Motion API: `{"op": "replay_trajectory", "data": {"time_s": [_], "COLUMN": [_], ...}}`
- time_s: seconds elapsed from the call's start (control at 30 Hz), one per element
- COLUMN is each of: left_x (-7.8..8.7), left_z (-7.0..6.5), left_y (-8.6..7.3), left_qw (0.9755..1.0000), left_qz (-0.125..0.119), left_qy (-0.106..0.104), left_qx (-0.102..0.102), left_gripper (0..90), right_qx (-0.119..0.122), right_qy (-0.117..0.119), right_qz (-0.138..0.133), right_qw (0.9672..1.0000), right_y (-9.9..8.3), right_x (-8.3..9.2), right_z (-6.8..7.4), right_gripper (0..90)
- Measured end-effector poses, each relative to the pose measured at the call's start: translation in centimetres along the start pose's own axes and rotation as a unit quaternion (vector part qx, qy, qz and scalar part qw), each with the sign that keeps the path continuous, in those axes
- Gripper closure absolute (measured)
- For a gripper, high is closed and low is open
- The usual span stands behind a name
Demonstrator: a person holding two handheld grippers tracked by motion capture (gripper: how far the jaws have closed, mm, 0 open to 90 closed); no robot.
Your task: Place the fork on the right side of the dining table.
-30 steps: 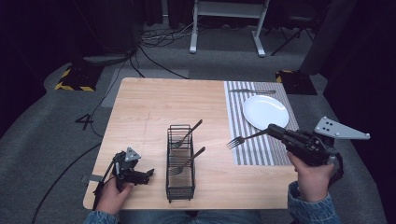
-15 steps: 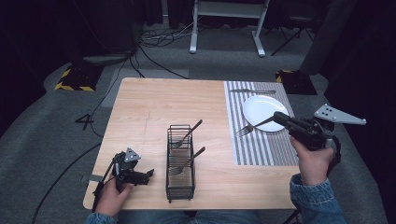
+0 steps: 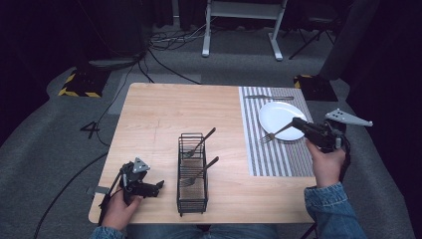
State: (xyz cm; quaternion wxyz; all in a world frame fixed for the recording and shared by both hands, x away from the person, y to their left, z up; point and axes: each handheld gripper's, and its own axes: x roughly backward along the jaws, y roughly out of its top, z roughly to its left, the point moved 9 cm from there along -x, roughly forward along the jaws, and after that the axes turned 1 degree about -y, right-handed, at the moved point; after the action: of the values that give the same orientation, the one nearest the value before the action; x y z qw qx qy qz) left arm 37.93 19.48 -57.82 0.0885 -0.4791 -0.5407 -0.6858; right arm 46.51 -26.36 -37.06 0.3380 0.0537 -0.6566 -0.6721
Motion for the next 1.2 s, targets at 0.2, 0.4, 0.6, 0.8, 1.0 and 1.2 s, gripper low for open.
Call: {"op": "replay_trajectory", "data": {"time_s": [0.2, 0.4, 0.6, 0.8, 1.0, 1.2], "left_x": [0.0, 0.0, 0.0, 0.0, 0.0, 0.0], "left_z": [0.0, 0.0, 0.0, 0.0, 0.0, 0.0], "left_y": [0.0, 0.0, 0.0, 0.0, 0.0, 0.0], "left_qw": [1.0, 1.0, 1.0, 1.0, 1.0, 1.0], "left_qz": [0.0, 0.0, 0.0, 0.0, 0.0, 0.0], "left_qy": [0.0, 0.0, 0.0, 0.0, 0.0, 0.0], "left_qx": [-0.001, 0.0, -0.001, -0.001, -0.001, 0.0], "left_gripper": [0.3, 0.3, 0.2, 0.3, 0.3, 0.2], "right_qx": [-0.007, -0.012, -0.013, -0.018, -0.024, -0.016], "right_qy": [-0.017, -0.021, -0.018, -0.024, -0.032, -0.061], "right_qz": [0.017, 0.03, 0.042, 0.043, 0.047, 0.062], "right_qw": [0.9997, 0.9993, 0.9989, 0.9986, 0.9981, 0.9961], "right_y": [-1.5, -2.8, -3.7, -4.4, -4.4, -4.5], "right_x": [-1.3, -2.1, -2.6, -2.9, -3.0, -3.0], "right_z": [-1.4, -1.8, -1.6, -1.8, -2.4, -3.3], "right_gripper": [86.6, 86.5, 86.5, 86.4, 85.2, 80.3]}}
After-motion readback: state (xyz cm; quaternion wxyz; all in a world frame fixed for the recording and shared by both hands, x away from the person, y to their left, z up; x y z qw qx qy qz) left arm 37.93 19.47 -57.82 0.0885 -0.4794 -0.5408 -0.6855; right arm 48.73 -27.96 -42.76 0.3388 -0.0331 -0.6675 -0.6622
